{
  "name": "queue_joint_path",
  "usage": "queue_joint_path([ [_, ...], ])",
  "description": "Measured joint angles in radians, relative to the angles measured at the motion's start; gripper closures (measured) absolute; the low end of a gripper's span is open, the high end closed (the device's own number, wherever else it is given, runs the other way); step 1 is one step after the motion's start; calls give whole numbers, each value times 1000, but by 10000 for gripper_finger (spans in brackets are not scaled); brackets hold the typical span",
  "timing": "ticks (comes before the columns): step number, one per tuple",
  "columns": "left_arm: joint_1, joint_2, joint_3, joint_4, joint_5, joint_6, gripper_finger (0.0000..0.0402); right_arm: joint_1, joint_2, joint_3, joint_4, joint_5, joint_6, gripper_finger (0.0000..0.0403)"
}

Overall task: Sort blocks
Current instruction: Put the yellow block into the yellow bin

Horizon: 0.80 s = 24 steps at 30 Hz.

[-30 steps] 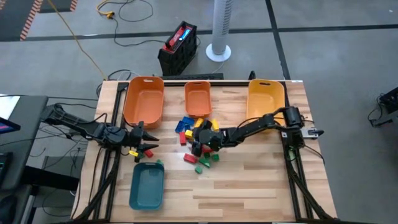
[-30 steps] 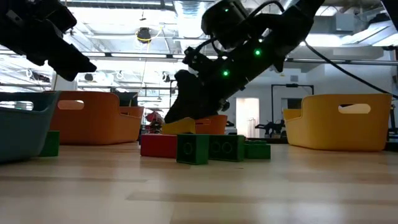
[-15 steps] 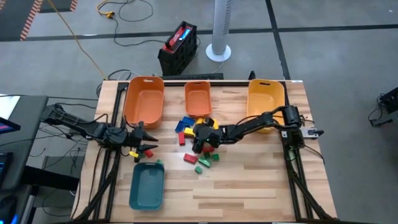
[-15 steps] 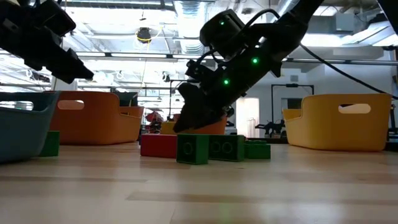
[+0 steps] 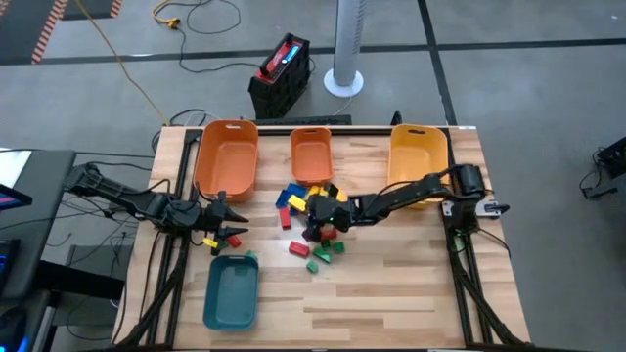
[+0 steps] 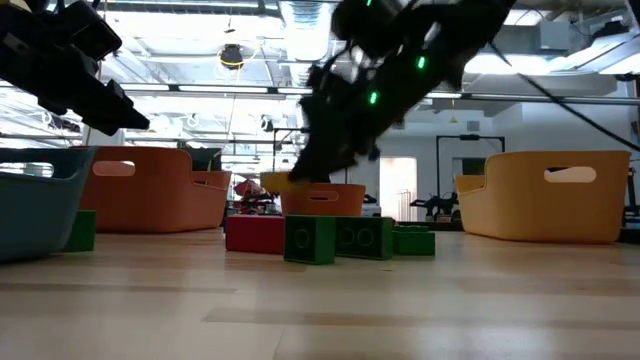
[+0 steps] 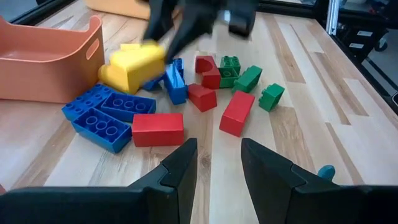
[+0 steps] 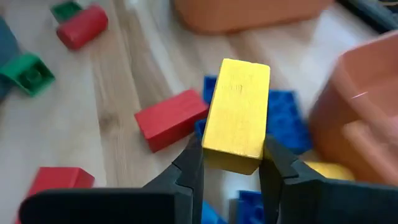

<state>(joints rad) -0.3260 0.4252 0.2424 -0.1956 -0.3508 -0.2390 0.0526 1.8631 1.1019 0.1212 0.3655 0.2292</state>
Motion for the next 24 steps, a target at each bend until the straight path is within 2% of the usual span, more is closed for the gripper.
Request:
queue_joint_path([
  [2,0,0,0,-3,0,0,283,6,-79,0,-79,21,-13,299],
  [6,0,0,0,-19,0,11,283,37,-266,0,-361,145,31,298],
  [8,0,0,0,-25,-5,14,283,41,-361,0,-534,170,121,297],
  [13,0,0,0,-24,-43,58,283,25,-532,1,-1000,258,475,297],
  [16,0,0,0,-20,-72,86,283,-13,-565,1,-1257,260,668,297],
  [18,0,0,0,-17,-79,101,283,-42,-558,0,-1369,257,747,297],
  [21,0,0,0,-17,-81,107,283,-92,-533,0,-1436,205,779,298],
  [24,0,0,0,-17,-81,116,283,-147,-524,-30,-1426,117,721,302],
])
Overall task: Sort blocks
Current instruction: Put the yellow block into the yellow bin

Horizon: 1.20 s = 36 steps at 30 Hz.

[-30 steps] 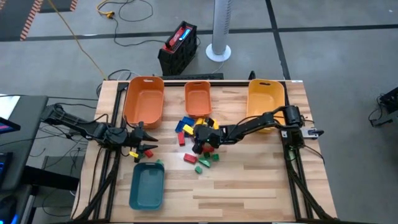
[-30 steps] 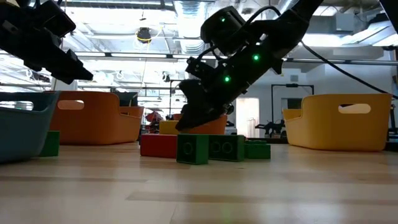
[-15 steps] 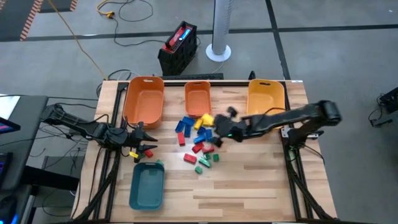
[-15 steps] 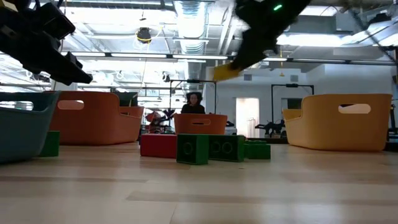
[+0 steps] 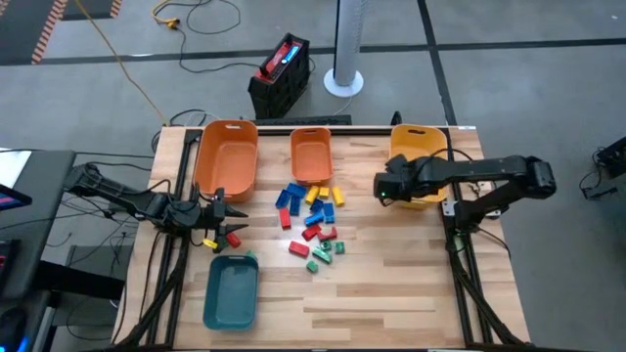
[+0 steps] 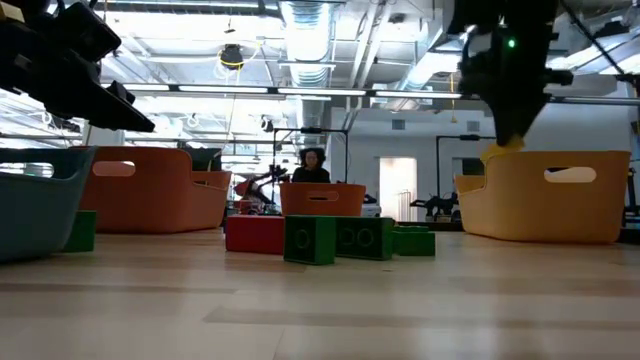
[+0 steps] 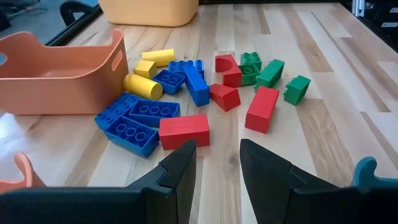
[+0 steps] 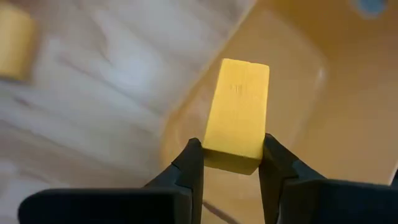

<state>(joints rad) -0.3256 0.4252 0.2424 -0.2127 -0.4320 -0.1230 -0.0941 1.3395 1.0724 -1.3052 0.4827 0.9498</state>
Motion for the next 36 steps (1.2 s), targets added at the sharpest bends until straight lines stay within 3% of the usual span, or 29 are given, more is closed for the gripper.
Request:
queue_joint_path([
  [11,0,0,0,2,0,14,283,-225,-158,-164,100,-262,-285,304],
  [17,0,0,0,61,-8,26,283,-355,-253,-215,177,-277,-396,305],
  [20,1,0,8,95,-67,64,283,-407,-270,-214,241,-277,-458,305],
  [26,80,0,63,146,-239,292,283,-487,-248,-209,326,-276,-582,305],
  [29,145,0,64,326,-274,497,283,-530,-221,-209,327,-276,-600,305],
  [31,189,0,64,464,-274,552,283,-546,-204,-209,319,-276,-599,304],
  [33,234,0,64,563,-278,508,283,-549,-195,-209,319,-304,-582,302],
  [36,301,-1,71,599,-313,241,283,-534,-199,-209,311,-401,-540,301],
])
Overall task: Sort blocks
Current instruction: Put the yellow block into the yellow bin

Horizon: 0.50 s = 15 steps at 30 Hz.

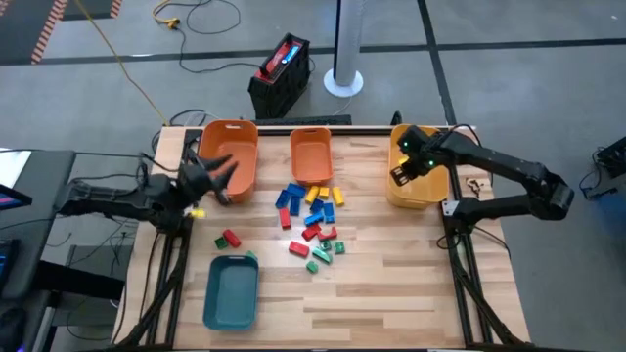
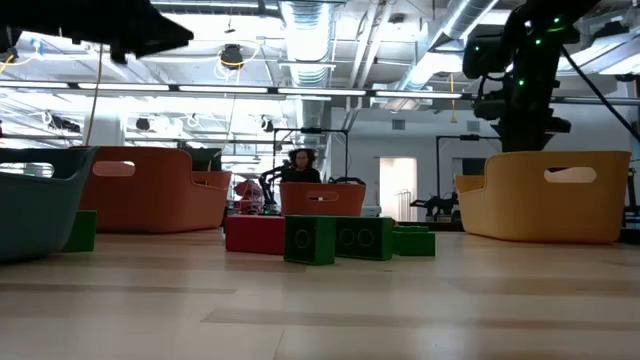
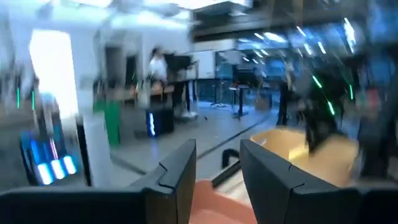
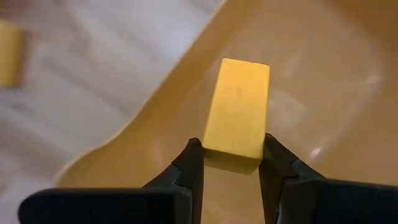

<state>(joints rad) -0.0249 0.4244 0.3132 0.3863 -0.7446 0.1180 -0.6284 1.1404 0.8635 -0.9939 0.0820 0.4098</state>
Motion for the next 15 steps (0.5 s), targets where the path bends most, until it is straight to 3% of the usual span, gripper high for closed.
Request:
queue_joint_path([
  [3,34,10,66,-210,15,-287,283,29,-33,11,-51,-76,53,301],
  [6,51,75,176,-476,57,-463,283,46,-83,33,-102,-109,98,301],
  [9,64,163,281,-612,67,-508,283,54,-134,75,-102,-147,127,301],
  [12,74,246,377,-651,67,-508,283,71,-165,123,-104,-167,151,301],
  [15,93,317,454,-667,67,-613,283,97,-175,160,-104,-153,153,301],
])
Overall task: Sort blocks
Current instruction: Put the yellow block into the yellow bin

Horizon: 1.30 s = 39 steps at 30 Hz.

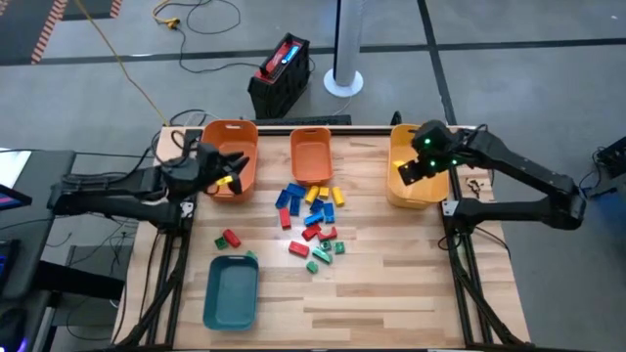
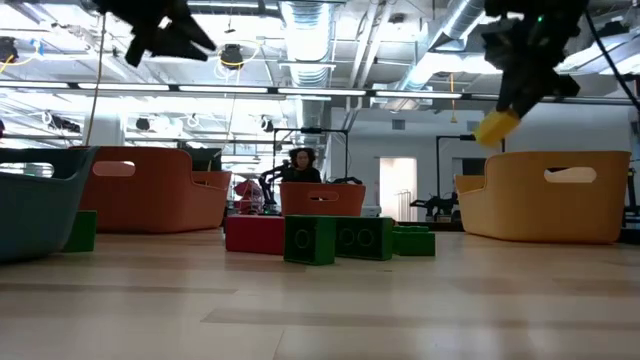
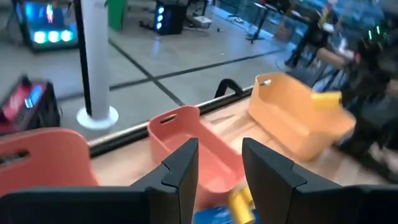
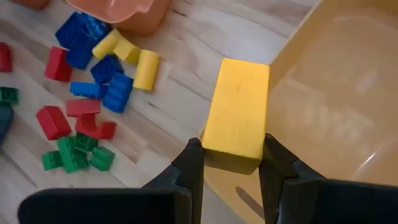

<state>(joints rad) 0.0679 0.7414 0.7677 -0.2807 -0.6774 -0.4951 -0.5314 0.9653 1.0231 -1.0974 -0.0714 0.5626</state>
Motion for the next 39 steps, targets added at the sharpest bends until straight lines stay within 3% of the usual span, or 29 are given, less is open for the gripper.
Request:
queue_joint_path([
  [3,41,55,73,-29,0,-172,283,17,3,20,-39,31,-48,300],
  [6,76,108,151,-61,20,-229,283,21,2,24,-101,71,-82,300],
  [21,55,428,520,-122,34,-77,283,-15,63,23,-155,204,-231,300],
  [34,40,436,562,-195,81,22,283,-137,169,-100,-85,156,-258,300],
  [39,106,424,561,-290,270,67,283,-163,278,-125,0,125,-249,300],
])
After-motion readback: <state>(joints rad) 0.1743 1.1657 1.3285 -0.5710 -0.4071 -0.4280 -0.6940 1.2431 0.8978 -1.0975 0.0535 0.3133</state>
